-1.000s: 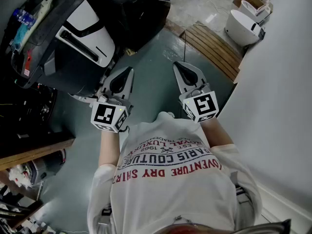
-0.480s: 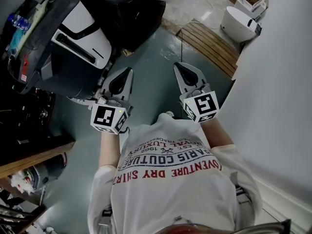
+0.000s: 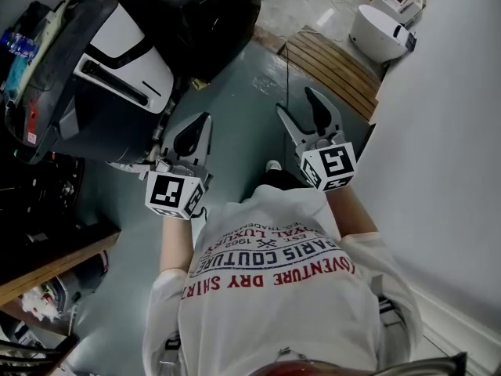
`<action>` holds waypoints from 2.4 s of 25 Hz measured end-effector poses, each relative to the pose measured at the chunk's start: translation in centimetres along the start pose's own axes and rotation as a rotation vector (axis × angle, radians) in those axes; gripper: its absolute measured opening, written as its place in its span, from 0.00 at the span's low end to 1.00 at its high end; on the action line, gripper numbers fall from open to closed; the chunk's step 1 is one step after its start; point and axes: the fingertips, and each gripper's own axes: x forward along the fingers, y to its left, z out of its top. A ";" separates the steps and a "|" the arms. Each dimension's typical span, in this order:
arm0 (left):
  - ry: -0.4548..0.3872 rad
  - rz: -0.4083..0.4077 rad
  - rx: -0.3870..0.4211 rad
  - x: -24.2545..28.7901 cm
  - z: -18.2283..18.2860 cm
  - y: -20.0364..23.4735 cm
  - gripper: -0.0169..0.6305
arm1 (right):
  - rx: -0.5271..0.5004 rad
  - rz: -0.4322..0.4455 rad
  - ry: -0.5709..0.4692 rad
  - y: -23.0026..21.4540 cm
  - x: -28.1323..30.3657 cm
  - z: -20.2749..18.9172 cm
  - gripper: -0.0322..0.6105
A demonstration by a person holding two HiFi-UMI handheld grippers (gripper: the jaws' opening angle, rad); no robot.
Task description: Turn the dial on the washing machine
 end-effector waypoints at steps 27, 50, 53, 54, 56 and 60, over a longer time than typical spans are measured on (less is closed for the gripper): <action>0.116 0.107 -0.038 37.6 -2.7 7.1 0.05 | 0.067 0.166 0.119 -31.3 22.9 -4.2 0.50; 0.070 0.254 -0.131 65.2 -3.4 26.5 0.05 | 0.013 0.336 0.265 -47.1 55.2 -6.7 0.50; 0.085 0.320 -0.153 65.6 -4.6 28.3 0.05 | -0.001 0.381 0.298 -46.8 58.2 -8.1 0.50; 0.089 0.338 -0.164 65.7 -5.1 28.8 0.05 | -0.008 0.406 0.311 -46.5 59.0 -8.6 0.50; 0.090 0.366 -0.185 65.7 -6.0 29.7 0.05 | -0.020 0.463 0.337 -45.7 60.8 -9.6 0.50; 0.078 0.419 -0.201 65.7 -7.3 31.3 0.05 | -0.051 0.521 0.368 -44.8 64.6 -11.5 0.51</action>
